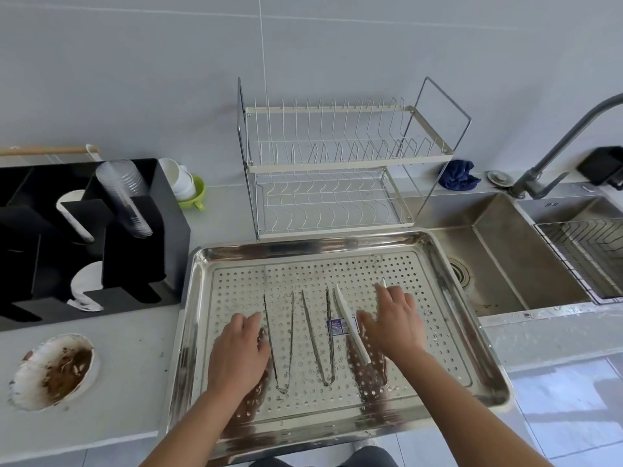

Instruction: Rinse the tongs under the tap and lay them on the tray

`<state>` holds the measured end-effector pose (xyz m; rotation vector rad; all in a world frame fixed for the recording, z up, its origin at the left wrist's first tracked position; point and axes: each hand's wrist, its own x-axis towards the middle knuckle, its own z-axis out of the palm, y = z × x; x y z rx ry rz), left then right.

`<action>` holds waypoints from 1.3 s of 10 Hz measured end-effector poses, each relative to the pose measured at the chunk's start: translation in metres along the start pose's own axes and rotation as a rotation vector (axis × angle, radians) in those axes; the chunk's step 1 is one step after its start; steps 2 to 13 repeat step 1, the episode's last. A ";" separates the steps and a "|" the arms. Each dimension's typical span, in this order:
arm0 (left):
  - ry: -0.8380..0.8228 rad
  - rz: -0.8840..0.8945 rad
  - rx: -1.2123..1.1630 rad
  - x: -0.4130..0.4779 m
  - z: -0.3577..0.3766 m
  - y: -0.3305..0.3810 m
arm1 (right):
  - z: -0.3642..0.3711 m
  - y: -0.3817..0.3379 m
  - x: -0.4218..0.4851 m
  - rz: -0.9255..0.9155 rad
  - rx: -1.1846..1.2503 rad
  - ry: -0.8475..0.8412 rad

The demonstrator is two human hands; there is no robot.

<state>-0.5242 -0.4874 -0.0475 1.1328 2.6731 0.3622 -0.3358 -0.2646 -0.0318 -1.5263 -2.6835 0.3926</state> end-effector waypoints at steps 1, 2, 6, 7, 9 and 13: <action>0.004 0.082 0.064 0.016 -0.014 0.008 | -0.018 -0.007 0.008 -0.082 -0.021 -0.022; 0.004 0.082 0.064 0.016 -0.014 0.008 | -0.018 -0.007 0.008 -0.082 -0.021 -0.022; 0.004 0.082 0.064 0.016 -0.014 0.008 | -0.018 -0.007 0.008 -0.082 -0.021 -0.022; 0.004 0.082 0.064 0.016 -0.014 0.008 | -0.018 -0.007 0.008 -0.082 -0.021 -0.022; 0.004 0.082 0.064 0.016 -0.014 0.008 | -0.018 -0.007 0.008 -0.082 -0.021 -0.022; 0.004 0.082 0.064 0.016 -0.014 0.008 | -0.018 -0.007 0.008 -0.082 -0.021 -0.022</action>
